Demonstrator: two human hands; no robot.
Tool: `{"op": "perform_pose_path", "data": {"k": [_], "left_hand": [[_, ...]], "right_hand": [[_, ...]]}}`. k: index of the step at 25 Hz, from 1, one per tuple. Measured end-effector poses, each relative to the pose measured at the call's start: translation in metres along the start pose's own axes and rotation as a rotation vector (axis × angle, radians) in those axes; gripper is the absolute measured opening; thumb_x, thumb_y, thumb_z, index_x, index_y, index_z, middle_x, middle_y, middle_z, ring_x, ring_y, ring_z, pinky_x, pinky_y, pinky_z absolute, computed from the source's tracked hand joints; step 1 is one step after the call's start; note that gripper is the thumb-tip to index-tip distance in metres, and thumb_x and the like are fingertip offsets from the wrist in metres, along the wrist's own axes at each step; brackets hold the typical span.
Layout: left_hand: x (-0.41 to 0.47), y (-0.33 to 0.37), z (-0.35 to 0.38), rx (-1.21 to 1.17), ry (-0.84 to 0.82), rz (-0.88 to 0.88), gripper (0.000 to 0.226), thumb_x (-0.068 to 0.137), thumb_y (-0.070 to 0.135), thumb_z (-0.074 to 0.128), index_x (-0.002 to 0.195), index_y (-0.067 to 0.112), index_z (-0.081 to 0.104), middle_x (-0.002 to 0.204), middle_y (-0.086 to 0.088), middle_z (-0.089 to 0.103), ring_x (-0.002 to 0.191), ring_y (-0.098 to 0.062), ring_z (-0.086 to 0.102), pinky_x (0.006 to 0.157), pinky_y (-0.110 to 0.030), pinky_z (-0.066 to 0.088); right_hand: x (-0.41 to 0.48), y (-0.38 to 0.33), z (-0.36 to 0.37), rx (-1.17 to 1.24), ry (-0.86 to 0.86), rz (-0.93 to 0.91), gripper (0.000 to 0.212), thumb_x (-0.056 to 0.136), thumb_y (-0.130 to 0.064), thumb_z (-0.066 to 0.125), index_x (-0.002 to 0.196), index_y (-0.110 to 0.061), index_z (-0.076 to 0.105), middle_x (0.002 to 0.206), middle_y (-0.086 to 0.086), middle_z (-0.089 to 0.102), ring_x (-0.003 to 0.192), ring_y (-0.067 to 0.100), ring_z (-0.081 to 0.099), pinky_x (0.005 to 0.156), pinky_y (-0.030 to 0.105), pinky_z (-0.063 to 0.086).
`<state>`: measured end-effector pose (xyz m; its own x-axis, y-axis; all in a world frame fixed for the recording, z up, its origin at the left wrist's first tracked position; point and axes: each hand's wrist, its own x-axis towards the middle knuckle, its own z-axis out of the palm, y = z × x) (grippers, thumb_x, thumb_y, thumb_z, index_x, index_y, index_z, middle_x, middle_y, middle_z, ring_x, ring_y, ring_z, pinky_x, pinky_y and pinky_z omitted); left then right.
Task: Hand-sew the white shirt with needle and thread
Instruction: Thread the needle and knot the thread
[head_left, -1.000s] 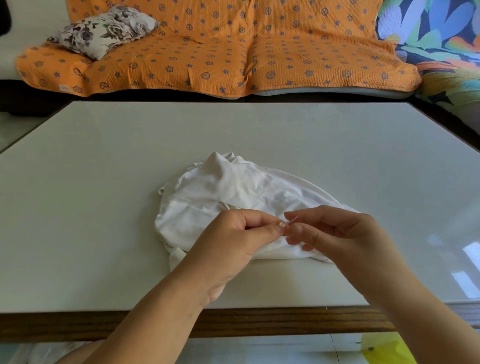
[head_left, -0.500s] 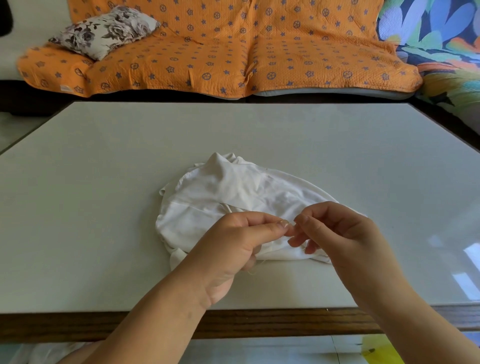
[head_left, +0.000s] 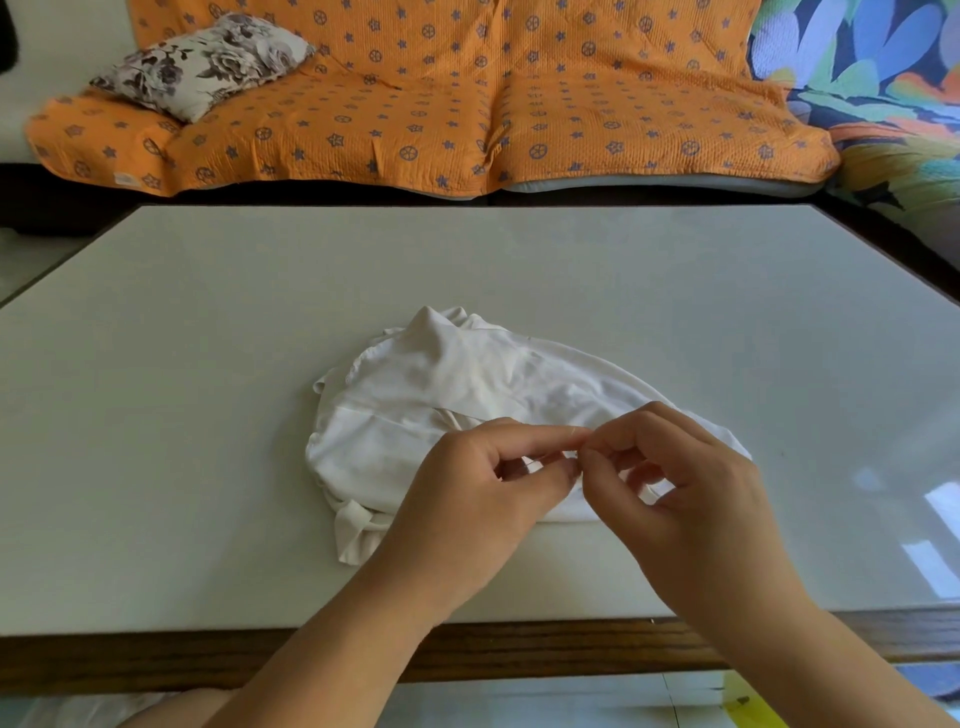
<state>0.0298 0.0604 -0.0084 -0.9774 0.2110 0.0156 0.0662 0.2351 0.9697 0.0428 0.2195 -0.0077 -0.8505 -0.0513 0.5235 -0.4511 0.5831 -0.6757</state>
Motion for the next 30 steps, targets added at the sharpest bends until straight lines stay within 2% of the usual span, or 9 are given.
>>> {"op": "perform_pose_path", "data": {"k": [4, 9, 11, 14, 17, 21, 24, 27, 30], "left_hand": [[0.001, -0.005, 0.001, 0.178, 0.040, 0.146, 0.015, 0.085, 0.033, 0.071, 0.097, 0.038, 0.078, 0.080, 0.017, 0.065, 0.058, -0.006, 0.044, 0.059, -0.013, 0.042], [0.002, -0.006, 0.000, 0.190, 0.022, 0.091, 0.018, 0.088, 0.042, 0.063, 0.096, 0.034, 0.078, 0.083, 0.018, 0.069, 0.069, -0.005, 0.057, 0.065, -0.015, 0.047], [0.003, -0.006, -0.001, 0.073, -0.012, -0.008, 0.017, 0.091, 0.041, 0.061, 0.096, 0.035, 0.077, 0.078, 0.016, 0.069, 0.069, -0.005, 0.059, 0.064, -0.021, 0.049], [0.004, -0.005, -0.004, -0.182, -0.082, -0.132, 0.015, 0.091, 0.036, 0.065, 0.093, 0.029, 0.078, 0.067, 0.006, 0.057, 0.060, -0.006, 0.046, 0.061, -0.022, 0.039], [0.005, -0.003, -0.007, -0.385, -0.165, -0.174, 0.020, 0.083, 0.028, 0.067, 0.094, 0.016, 0.079, 0.067, 0.003, 0.051, 0.059, -0.005, 0.040, 0.055, -0.018, 0.035], [0.005, 0.002, -0.011, -0.495, -0.255, -0.183, 0.019, 0.074, 0.027, 0.069, 0.085, 0.015, 0.080, 0.074, 0.001, 0.058, 0.062, -0.006, 0.041, 0.052, -0.016, 0.034], [0.005, 0.005, -0.014, -0.455, -0.311, -0.165, 0.016, 0.078, 0.028, 0.065, 0.078, 0.018, 0.077, 0.073, 0.003, 0.059, 0.066, -0.009, 0.040, 0.053, -0.017, 0.033], [0.003, 0.005, -0.015, -0.390, -0.339, -0.148, 0.018, 0.089, 0.024, 0.060, 0.078, 0.019, 0.073, 0.075, 0.006, 0.062, 0.069, -0.011, 0.039, 0.055, -0.017, 0.034], [0.003, 0.006, -0.015, -0.333, -0.361, -0.137, 0.025, 0.097, 0.018, 0.057, 0.077, 0.020, 0.071, 0.075, 0.007, 0.060, 0.069, -0.011, 0.038, 0.056, -0.016, 0.036]], "right_hand": [[0.000, -0.002, -0.003, 0.048, -0.029, 0.116, 0.022, 0.082, -0.012, 0.071, 0.070, -0.029, 0.064, 0.073, -0.013, 0.064, 0.073, 0.007, 0.064, 0.061, 0.008, 0.045], [0.005, -0.006, -0.008, 0.324, -0.104, 0.330, 0.015, 0.087, -0.010, 0.067, 0.082, -0.022, 0.073, 0.075, -0.007, 0.071, 0.071, 0.008, 0.068, 0.064, 0.014, 0.049], [0.009, -0.004, -0.011, 0.489, -0.184, 0.502, 0.016, 0.089, -0.015, 0.063, 0.098, -0.021, 0.074, 0.081, 0.000, 0.075, 0.076, 0.012, 0.070, 0.067, 0.020, 0.053], [0.010, 0.003, -0.016, 0.655, -0.358, 0.614, 0.029, 0.074, -0.030, 0.067, 0.099, -0.019, 0.078, 0.094, 0.007, 0.075, 0.093, 0.021, 0.070, 0.078, 0.030, 0.054], [0.011, 0.008, -0.018, 0.768, -0.406, 0.607, 0.039, 0.069, -0.040, 0.077, 0.099, -0.017, 0.078, 0.098, 0.011, 0.074, 0.095, 0.022, 0.069, 0.076, 0.026, 0.054], [0.012, 0.011, -0.020, 0.850, -0.413, 0.631, 0.054, 0.057, -0.047, 0.086, 0.093, -0.008, 0.078, 0.094, 0.016, 0.074, 0.090, 0.021, 0.070, 0.073, 0.023, 0.054], [0.014, 0.005, -0.022, 0.793, -0.401, 0.625, 0.030, 0.070, -0.032, 0.074, 0.086, -0.007, 0.078, 0.090, 0.016, 0.075, 0.087, 0.023, 0.071, 0.072, 0.024, 0.055], [0.014, -0.005, -0.024, 0.516, -0.374, 0.541, 0.010, 0.078, -0.019, 0.070, 0.077, -0.014, 0.079, 0.080, 0.004, 0.076, 0.077, 0.014, 0.071, 0.069, 0.016, 0.052], [0.012, -0.010, -0.026, 0.309, -0.327, 0.486, 0.012, 0.081, -0.015, 0.073, 0.071, -0.022, 0.076, 0.070, -0.006, 0.074, 0.070, 0.004, 0.069, 0.064, 0.011, 0.050]]}}
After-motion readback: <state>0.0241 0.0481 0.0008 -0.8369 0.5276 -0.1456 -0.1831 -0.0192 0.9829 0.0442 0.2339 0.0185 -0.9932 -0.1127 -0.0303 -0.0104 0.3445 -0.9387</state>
